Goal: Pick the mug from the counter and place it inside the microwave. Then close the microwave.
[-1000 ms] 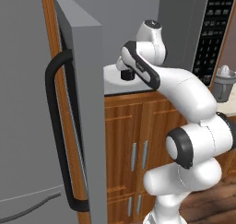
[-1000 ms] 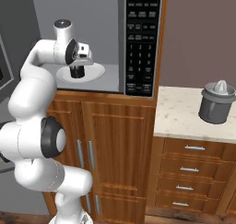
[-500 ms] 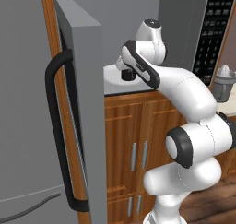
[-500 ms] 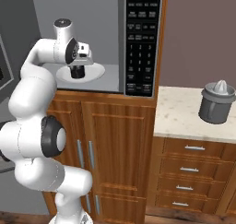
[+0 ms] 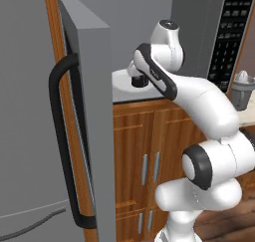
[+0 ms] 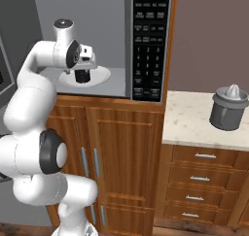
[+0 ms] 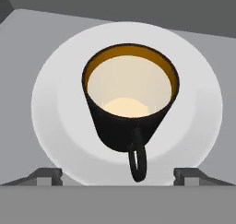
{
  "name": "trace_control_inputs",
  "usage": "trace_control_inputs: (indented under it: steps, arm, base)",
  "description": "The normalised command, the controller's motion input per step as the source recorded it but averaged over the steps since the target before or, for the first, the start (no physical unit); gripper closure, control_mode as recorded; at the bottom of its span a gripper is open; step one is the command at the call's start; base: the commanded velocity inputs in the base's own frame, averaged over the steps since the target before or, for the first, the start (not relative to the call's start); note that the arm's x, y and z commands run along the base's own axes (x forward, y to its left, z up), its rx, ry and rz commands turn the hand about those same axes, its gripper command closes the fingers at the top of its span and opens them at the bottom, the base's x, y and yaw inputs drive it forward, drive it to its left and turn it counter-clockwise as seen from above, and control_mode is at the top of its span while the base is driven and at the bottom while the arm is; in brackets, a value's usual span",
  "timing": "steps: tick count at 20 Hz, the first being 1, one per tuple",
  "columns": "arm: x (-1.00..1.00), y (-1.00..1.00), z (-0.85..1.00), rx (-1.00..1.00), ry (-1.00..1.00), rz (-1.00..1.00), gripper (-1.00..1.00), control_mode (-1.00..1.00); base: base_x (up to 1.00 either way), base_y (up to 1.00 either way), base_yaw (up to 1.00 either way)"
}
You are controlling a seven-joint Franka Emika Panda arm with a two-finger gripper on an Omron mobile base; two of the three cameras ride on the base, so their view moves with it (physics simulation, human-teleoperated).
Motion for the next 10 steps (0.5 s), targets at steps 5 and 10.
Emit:
trace_control_inputs:
  steps: [5, 10]
  arm:
    - [-0.76, -0.09, 0.07, 0.03, -0.14, 0.0, -1.0, -1.0]
    - [-0.6, -0.14, 0.0, 0.0, -0.16, 0.0, -1.0, -1.0]
  base:
    - [0.0, 0.0, 0.0]
    - [0.0, 0.0, 0.0]
